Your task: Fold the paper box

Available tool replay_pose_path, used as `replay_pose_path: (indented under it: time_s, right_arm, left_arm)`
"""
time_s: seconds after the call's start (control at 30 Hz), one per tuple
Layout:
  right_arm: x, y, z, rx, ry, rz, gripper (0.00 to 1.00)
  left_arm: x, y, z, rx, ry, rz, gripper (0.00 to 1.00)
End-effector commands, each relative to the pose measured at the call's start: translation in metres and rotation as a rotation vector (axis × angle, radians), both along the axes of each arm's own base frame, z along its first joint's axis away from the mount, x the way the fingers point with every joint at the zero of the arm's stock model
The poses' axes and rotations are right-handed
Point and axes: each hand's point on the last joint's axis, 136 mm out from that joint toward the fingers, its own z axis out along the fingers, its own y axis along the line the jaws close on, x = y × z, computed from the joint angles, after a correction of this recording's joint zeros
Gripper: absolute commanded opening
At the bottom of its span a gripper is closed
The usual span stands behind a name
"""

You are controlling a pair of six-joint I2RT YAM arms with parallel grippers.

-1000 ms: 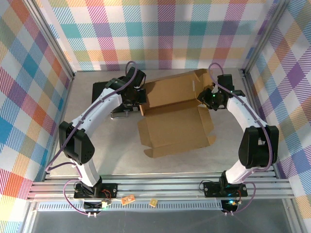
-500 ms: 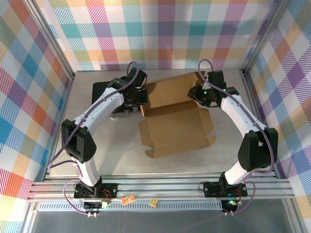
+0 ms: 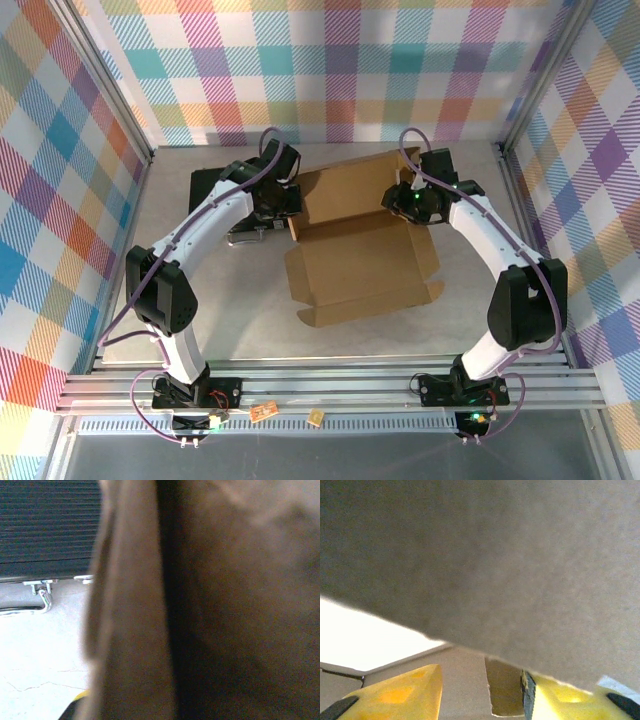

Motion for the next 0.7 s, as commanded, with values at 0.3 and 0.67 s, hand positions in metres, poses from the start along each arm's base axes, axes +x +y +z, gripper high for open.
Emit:
replay_pose_path:
  time_s: [0.3,0.67]
  right_arm:
    - [-0.006,-0.042,0.147,0.152,-0.307,0.040,0.52]
    - [0.016,-0.076,0.148,0.062,-0.446,0.132,0.50]
  left_arm:
    - [-0.007,0.013,0.021,-0.051,-0.032,0.011,0.00]
    - [-0.012,0.017,0.024,-0.099,0.024,-0.031,0.00]
